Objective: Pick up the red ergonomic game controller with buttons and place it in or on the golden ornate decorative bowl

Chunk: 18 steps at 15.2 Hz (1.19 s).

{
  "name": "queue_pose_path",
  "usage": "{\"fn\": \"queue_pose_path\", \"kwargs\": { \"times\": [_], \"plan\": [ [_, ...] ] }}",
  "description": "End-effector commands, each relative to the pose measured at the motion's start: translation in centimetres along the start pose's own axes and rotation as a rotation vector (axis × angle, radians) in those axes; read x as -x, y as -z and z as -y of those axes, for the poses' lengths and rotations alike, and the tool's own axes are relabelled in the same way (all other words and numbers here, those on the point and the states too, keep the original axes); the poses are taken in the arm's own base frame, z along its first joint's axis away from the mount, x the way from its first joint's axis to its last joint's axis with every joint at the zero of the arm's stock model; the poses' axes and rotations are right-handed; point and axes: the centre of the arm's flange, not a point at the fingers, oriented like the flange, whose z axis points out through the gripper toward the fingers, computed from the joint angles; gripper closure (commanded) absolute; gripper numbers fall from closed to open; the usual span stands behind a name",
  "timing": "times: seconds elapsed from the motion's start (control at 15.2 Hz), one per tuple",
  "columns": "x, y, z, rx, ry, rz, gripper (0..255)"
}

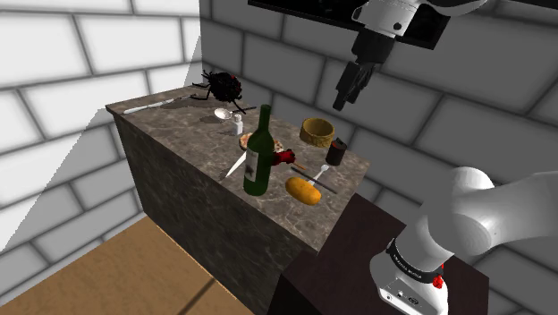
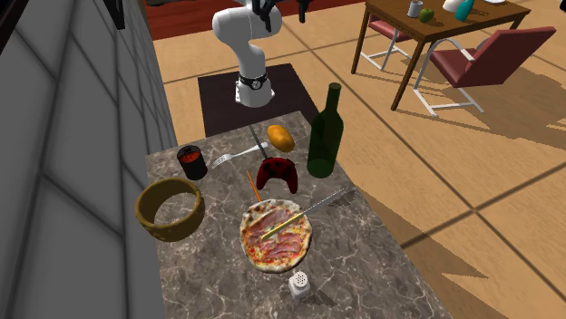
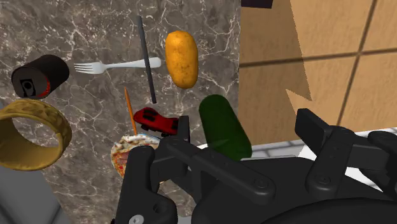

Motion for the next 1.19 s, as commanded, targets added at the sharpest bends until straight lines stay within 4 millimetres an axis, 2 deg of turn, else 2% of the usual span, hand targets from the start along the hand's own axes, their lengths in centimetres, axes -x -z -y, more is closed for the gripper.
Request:
{"fn": "queue_pose_path", "kwargs": {
  "times": [0.0, 0.53, 1.12],
  "plan": [
    [0.0, 0.0, 0.0, 0.0, 0.0, 0.0, 0],
    [-6.8, -8.6, -1.7, 0.103, 0.253, 0.11, 0],
    [-13.7, -19.0, -2.7, 0.219, 0.537, 0.234, 0]
  ]
}}
